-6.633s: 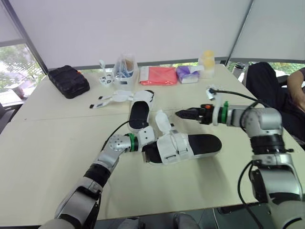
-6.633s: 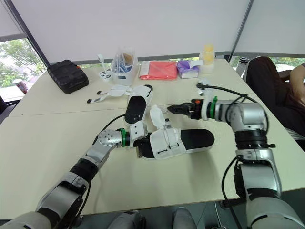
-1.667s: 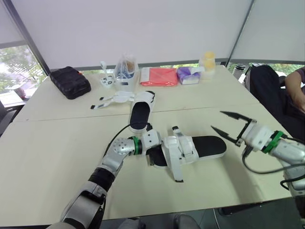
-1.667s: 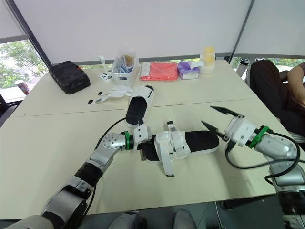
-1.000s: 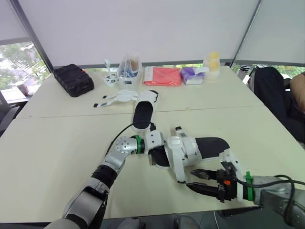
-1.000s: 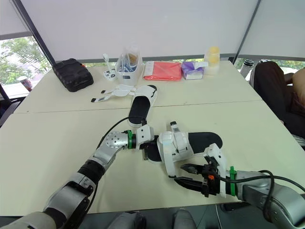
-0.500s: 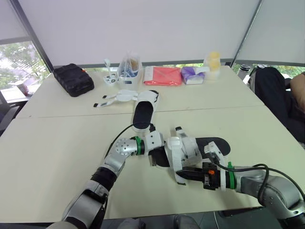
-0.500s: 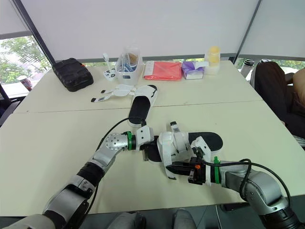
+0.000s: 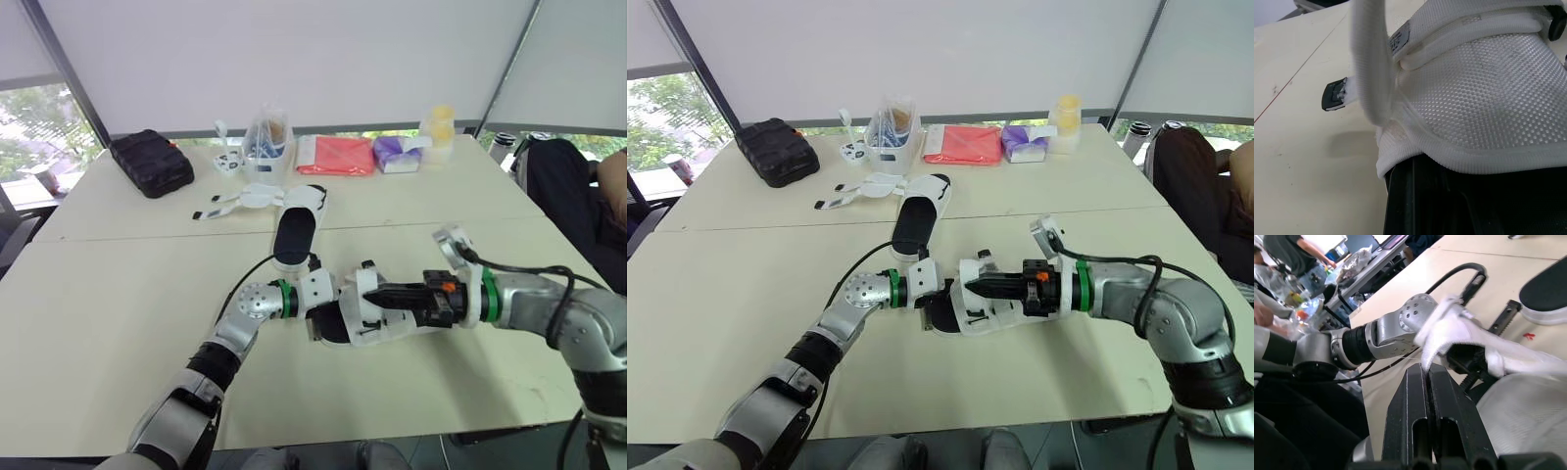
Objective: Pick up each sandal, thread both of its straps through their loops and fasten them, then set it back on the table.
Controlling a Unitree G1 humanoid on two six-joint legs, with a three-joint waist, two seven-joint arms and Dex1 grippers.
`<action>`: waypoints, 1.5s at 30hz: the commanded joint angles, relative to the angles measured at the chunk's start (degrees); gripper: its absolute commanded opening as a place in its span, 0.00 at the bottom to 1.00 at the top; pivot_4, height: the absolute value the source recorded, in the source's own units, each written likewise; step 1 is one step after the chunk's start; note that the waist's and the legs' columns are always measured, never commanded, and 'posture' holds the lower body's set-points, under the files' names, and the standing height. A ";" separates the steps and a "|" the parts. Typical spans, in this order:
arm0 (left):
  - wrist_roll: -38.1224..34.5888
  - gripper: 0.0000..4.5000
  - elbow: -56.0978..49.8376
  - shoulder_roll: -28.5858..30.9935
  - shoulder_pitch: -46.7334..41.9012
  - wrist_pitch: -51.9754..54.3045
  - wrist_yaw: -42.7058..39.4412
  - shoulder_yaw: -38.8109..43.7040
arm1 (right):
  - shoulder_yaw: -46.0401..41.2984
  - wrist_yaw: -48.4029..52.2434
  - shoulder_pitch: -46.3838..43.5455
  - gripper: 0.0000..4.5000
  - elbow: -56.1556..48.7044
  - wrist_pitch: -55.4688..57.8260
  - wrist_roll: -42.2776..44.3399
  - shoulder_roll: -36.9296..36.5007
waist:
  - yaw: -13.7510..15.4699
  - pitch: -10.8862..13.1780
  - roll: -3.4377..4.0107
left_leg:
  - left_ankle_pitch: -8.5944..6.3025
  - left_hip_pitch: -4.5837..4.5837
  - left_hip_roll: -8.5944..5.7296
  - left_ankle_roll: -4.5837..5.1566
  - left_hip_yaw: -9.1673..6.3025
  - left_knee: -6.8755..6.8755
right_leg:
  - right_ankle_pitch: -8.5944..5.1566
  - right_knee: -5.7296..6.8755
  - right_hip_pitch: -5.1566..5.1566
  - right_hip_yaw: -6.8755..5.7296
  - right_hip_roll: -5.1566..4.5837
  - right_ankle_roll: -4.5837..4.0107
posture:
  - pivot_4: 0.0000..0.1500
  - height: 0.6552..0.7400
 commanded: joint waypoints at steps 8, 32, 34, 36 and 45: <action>2.63 0.00 2.91 -0.22 0.96 1.17 0.67 -1.57 | 8.07 8.72 -5.14 0.00 7.40 -3.24 -9.59 2.90 | 0.03 0.00 0.01 | 0.01 0.01 -0.02 -0.01 0.00 0.01 | 0.00 0.03 0.01 0.00 -0.01 0.01 | 1.00 1.00; 2.63 0.00 2.10 -0.20 1.75 1.59 1.02 -1.77 | 8.33 14.94 -5.93 0.00 12.85 -3.62 -17.12 4.41 | -0.01 -0.01 0.02 | 0.01 -0.02 -0.02 -0.03 0.00 0.01 | 0.02 0.04 -0.06 0.00 -0.01 -0.01 | 1.00 1.00; 2.63 0.00 2.08 -0.16 1.78 1.55 1.00 -1.75 | 9.25 15.35 -5.47 0.00 13.26 -5.15 -18.75 4.19 | -0.01 -0.01 0.02 | 0.01 -0.02 -0.02 -0.03 0.01 0.01 | 0.01 0.04 -0.06 0.00 -0.01 -0.01 | 1.00 1.00; 2.62 0.00 2.06 -0.17 1.76 1.57 1.06 -1.71 | 10.47 16.01 -5.16 0.00 14.03 -6.97 -20.85 3.78 | -0.02 -0.01 0.02 | 0.01 -0.02 -0.02 -0.03 0.01 0.01 | 0.01 0.04 -0.05 0.00 -0.01 -0.01 | 1.00 1.00; 2.63 0.00 1.89 -0.17 1.91 1.67 1.26 -1.68 | 12.80 16.73 -5.10 0.00 17.41 -19.40 -30.77 4.44 | 0.00 -0.02 0.03 | 0.01 0.01 -0.03 -0.03 0.01 0.01 | 0.01 0.04 -0.03 0.00 -0.01 0.00 | 1.00 1.00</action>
